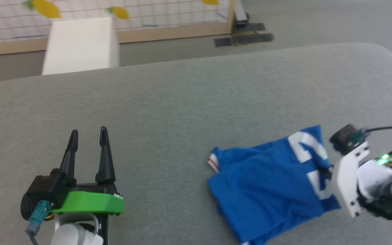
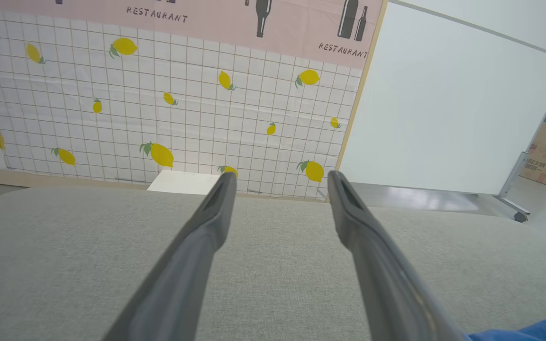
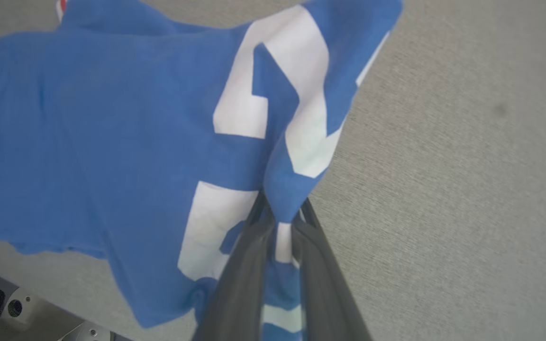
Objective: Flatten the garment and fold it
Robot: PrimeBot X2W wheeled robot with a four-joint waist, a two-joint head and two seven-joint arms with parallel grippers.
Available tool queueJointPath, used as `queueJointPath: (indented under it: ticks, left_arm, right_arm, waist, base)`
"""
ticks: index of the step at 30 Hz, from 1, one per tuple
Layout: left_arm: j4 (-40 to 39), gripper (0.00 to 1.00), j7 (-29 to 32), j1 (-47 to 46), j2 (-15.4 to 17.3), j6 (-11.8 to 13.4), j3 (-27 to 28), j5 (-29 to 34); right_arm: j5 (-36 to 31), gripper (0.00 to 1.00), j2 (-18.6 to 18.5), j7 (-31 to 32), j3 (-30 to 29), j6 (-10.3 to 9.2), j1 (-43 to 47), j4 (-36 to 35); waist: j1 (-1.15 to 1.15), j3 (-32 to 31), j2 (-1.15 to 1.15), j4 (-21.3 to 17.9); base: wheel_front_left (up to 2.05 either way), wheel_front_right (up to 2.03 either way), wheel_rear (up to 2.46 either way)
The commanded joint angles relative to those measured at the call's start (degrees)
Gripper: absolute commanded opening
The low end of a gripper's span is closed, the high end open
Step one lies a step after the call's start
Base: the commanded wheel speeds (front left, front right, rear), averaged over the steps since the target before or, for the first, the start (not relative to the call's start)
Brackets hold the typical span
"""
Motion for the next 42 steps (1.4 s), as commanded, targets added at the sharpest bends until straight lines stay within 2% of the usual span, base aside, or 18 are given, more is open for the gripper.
queueJointPath:
  ticks: [1,8,10,13,20,31,32,33,38,42]
  left_arm:
    - [-0.1,1.0,-0.2,-1.3,0.0,-0.1,0.1,0.5]
    - [-0.4,1.0,-0.2,-4.6,1.7,-0.3,0.6,2.4]
    - [-1.1,1.0,0.7,-6.5,3.0,-0.4,0.3,3.3]
    - [-2.4,1.0,2.3,-8.2,4.3,-0.4,0.1,4.2]
    - [-7.8,1.0,5.9,-9.4,7.0,0.7,1.1,5.8]
    - [-14.5,1.0,9.8,-9.5,9.6,1.7,2.3,6.9]
    - [-14.9,1.0,10.0,-9.4,9.7,1.8,2.3,6.9]
    - [-15.2,1.0,10.0,-9.3,9.8,1.9,2.3,7.0]
    - [-14.3,1.0,9.1,-8.4,9.8,2.2,2.0,7.0]
    - [-11.8,1.0,6.8,-7.5,8.9,2.8,1.6,7.0]
  right_arm:
    - [0.3,0.0,-1.2,-0.2,-0.5,-0.11,-1.6,-0.1]
    - [-0.6,0.0,-5.2,-3.9,-4.9,-0.11,-5.9,3.9]
    - [-1.6,0.0,-5.8,-6.7,-7.6,-0.11,-8.0,7.4]
    - [-2.7,0.0,-6.2,-9.6,-9.9,-0.11,-9.9,11.3]
    - [-6.0,0.0,-4.2,-14.4,-18.5,-0.11,-15.3,22.6]
    - [-11.8,0.0,-3.0,-18.0,-30.2,-0.11,-22.6,36.7]
    - [-12.4,0.69,-2.8,-18.4,-31.0,-0.11,-22.9,37.6]
    - [-13.1,1.0,-2.8,-18.9,-31.6,-0.11,-23.2,38.2]
    - [-13.9,1.0,-3.0,-22.1,-35.4,-0.11,-24.4,39.7]
    - [-12.2,1.0,-3.1,-25.8,-34.7,-0.11,-24.5,34.7]
  waist:
    - [0.0,5.4,0.0,-8.6]
    - [0.0,11.8,0.0,-15.7]
    - [0.0,15.2,0.0,-16.9]
    - [0.0,18.4,0.0,-17.0]
    - [0.0,25.1,0.0,-15.7]
    - [0.0,29.8,0.0,-13.3]
    - [0.0,30.0,0.0,-13.2]
    - [0.0,30.0,0.0,-13.1]
    - [0.0,27.3,0.0,-12.3]
    - [0.0,22.7,0.0,-11.5]
  base:
    - [0.0,0.0,0.0]
    - [0.0,0.0,0.0]
    - [0.0,0.0,0.0]
    - [0.0,0.0,0.0]
    - [0.0,0.0,0.0]
    - [0.0,0.0,0.0]
    - [0.0,0.0,0.0]
    - [0.0,0.0,0.0]
    - [0.0,0.0,0.0]
    - [0.0,0.0,0.0]
